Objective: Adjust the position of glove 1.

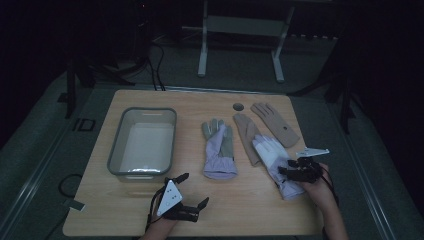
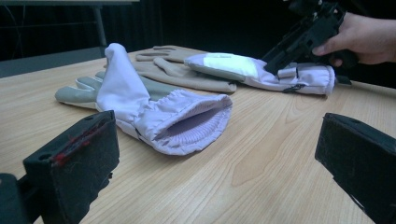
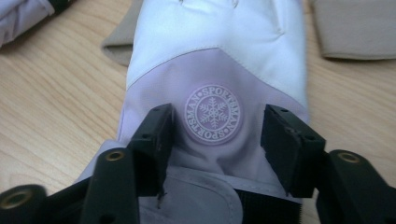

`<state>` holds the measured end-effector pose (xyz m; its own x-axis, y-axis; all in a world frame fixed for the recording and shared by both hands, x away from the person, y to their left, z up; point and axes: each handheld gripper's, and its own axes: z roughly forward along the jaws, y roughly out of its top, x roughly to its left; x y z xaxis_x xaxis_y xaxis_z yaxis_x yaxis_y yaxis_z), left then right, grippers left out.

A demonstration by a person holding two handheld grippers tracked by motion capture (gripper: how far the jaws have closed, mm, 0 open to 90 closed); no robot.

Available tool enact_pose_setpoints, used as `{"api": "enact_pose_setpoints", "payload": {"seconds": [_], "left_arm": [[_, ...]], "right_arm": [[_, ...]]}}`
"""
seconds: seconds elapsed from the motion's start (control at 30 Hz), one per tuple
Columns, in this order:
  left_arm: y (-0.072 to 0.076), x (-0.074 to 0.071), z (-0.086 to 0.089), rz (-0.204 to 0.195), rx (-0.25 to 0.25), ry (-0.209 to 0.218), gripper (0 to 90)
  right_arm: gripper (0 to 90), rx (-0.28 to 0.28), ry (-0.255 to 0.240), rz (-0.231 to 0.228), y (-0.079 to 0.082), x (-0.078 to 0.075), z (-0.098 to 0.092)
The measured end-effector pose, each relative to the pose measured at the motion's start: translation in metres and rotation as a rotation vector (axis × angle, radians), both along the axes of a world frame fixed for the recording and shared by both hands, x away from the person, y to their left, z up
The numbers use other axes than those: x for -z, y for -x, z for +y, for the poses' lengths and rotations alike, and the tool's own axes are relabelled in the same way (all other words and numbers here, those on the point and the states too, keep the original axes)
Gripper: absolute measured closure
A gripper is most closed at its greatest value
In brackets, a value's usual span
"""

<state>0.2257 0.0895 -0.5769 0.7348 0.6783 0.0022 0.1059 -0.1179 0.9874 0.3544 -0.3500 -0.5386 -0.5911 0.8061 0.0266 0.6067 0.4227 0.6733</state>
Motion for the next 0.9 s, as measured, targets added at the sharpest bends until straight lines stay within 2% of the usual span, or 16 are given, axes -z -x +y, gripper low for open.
{"api": "enact_pose_setpoints", "payload": {"seconds": [0.07, 0.1, 0.17, 0.27, 0.4, 0.47, 0.6, 0.7, 0.77, 0.87, 0.9], "left_arm": [[0.0, 0.0, 0.0, 0.0, 0.0, 0.0, 0.1], [0.0, 0.0, 0.0, 0.0, 0.001, 0.0, 0.1], [0.0, 0.0, 0.0, 0.0, 0.0, 0.001, 0.1], [0.0, 0.0, 0.0, 0.0, 0.0, 0.001, 0.1], [0.0, 0.0, 0.0, 0.0, -0.001, 0.002, 0.1], [0.0, 0.0, 0.0, 0.0, -0.001, 0.002, 0.1], [0.0, 0.0, 0.0, 0.001, -0.002, 0.002, 0.1], [0.0, 0.0, 0.0, 0.001, -0.002, 0.001, 0.1], [0.0, 0.0, 0.0, 0.001, -0.002, 0.001, 0.1], [0.0, 0.0, 0.0, 0.001, -0.003, 0.003, 0.1], [0.0, 0.0, 0.0, 0.0, -0.003, 0.002, 0.1]], "right_arm": [[52.0, -0.002, -0.035, 0.012, 0.0, 0.004, -0.002], [52.0, -0.002, -0.035, 0.012, 0.0, 0.004, -0.002], [61.8, -0.005, -0.061, 0.007, 0.002, 0.006, -0.003], [64.7, 0.01, -0.056, 0.005, 0.005, 0.006, 0.0], [73.2, 0.045, -0.047, 0.016, 0.008, 0.0, 0.004], [74.2, 0.046, -0.046, 0.012, 0.009, -0.001, 0.005], [76.8, 0.087, -0.085, 0.016, 0.015, -0.009, 0.002], [77.4, 0.128, -0.106, -0.022, 0.025, -0.023, -0.001], [77.5, 0.137, -0.116, -0.028, 0.027, -0.028, -0.001], [77.3, 0.175, -0.14, -0.054, 0.036, -0.045, 0.0], [77.3, 0.175, -0.14, -0.054, 0.036, -0.045, 0.0]]}}
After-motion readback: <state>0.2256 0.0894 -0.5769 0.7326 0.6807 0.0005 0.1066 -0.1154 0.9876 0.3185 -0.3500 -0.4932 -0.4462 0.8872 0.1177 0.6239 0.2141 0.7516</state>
